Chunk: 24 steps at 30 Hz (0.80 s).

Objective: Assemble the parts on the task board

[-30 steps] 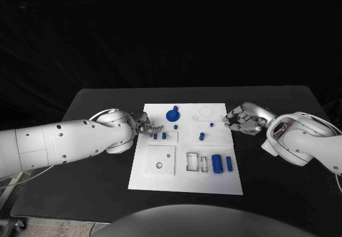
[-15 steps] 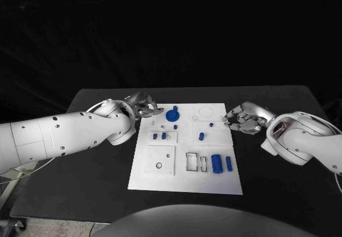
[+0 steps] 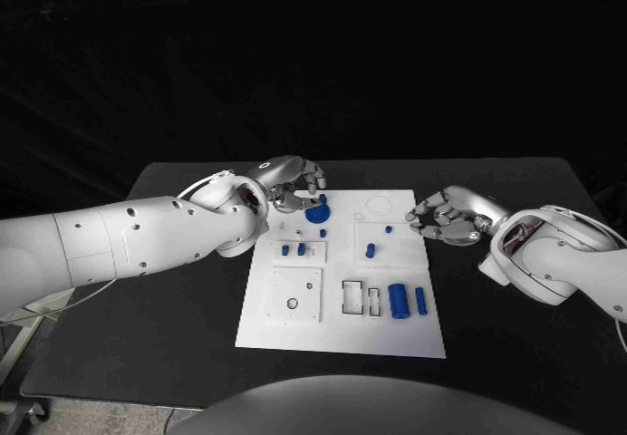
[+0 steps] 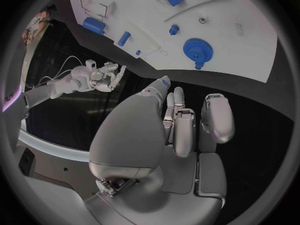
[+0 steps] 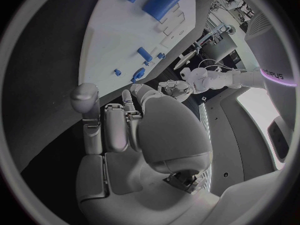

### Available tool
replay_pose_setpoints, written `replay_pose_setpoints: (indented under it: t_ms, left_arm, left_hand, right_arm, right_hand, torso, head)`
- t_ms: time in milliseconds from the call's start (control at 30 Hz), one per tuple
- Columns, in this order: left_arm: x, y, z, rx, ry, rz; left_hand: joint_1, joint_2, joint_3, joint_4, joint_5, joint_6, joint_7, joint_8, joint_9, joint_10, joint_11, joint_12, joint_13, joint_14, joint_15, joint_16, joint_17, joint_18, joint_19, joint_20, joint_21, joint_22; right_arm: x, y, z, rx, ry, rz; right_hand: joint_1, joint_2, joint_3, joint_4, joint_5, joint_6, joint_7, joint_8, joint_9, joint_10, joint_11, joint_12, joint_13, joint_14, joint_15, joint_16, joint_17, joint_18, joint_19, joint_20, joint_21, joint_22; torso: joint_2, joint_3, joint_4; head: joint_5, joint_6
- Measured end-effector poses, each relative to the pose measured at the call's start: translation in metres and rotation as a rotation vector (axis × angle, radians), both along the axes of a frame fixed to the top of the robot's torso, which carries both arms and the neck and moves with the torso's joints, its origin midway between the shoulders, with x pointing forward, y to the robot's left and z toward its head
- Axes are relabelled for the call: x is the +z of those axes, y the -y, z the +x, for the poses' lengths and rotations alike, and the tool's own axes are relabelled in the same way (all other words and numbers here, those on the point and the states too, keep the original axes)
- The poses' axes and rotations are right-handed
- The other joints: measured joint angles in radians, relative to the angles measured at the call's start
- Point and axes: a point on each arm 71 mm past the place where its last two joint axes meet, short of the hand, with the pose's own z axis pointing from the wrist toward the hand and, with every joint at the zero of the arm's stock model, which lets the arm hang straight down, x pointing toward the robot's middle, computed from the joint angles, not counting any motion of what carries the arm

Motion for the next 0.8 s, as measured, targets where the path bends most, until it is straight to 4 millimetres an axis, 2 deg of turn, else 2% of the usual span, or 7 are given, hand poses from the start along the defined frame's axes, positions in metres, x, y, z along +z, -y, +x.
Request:
replay_pose_setpoints:
  t_ms: [167,333,600,800]
  left_arm:
    - [-0.002,0.011,-0.001,-0.116,0.066,0.11]
    - [-0.007,0.02,-0.002,-0.199,0.089,0.217]
    - [-0.022,0.028,-0.007,-0.269,0.075,0.324]
    - [-0.027,0.028,-0.006,-0.281,0.075,0.366]
  left_hand:
    - [-0.003,-0.015,0.006,0.006,-0.021,-0.029,-0.029,-0.014,-0.044,-0.058,0.011,-0.019,-0.028,-0.026,0.015,-0.023,0.0,0.0,-0.018,0.007,-0.026,0.0]
    - [-0.014,-0.026,0.008,0.017,-0.029,-0.018,-0.03,-0.014,-0.093,-0.109,0.02,-0.019,-0.04,-0.058,0.022,-0.045,0.0,0.0,-0.035,0.016,-0.047,0.0]
    - [-0.031,-0.031,0.014,0.03,-0.023,0.028,-0.037,-0.037,-0.166,-0.111,0.022,-0.001,-0.058,-0.058,0.022,-0.045,0.0,0.0,-0.036,0.017,-0.048,0.0]
    - [-0.034,-0.027,0.014,0.033,-0.017,0.035,-0.03,-0.042,-0.187,-0.111,0.021,0.003,-0.062,-0.058,0.022,-0.045,0.0,0.0,-0.036,0.017,-0.048,0.0]
  right_arm:
    - [0.002,-0.001,-0.001,0.023,0.018,0.019]
    - [0.003,-0.003,-0.001,0.039,0.028,0.032]
    - [0.003,-0.003,-0.001,0.05,0.032,0.044]
    - [0.003,-0.003,-0.001,0.051,0.031,0.048]
  right_hand:
    - [0.0,0.0,0.0,0.0,0.002,0.003,-0.003,0.0,0.0,0.0,0.0,0.0,0.0,0.0,0.0,0.0,0.0,0.0,0.0,0.0,0.0,0.0]
    - [0.0,0.0,0.003,-0.003,0.006,0.003,-0.003,0.0,0.001,0.0,0.0,0.0,-0.001,0.0,0.0,0.0,0.0,0.0,0.0,0.0,0.0,0.0]
    - [0.0,0.0,0.007,-0.007,0.022,0.008,-0.004,0.0,0.002,0.0,0.0,-0.003,-0.001,0.0,0.0,0.0,0.0,0.0,0.0,0.0,0.0,0.0]
    - [0.0,0.0,0.009,-0.008,0.024,0.009,-0.002,0.001,0.002,0.0,0.0,-0.005,0.0,0.0,0.0,0.0,0.0,0.0,0.0,0.0,0.0,0.0]
  torso:
    - [0.0,0.0,-0.0005]
    - [0.0,0.0005,-0.0006]
    - [0.0,0.0003,0.0002]
    - [0.0,0.0003,0.0002]
  head:
    - [0.001,0.0]
    - [-0.004,0.0]
    - [-0.005,0.0]
    - [-0.003,0.0]
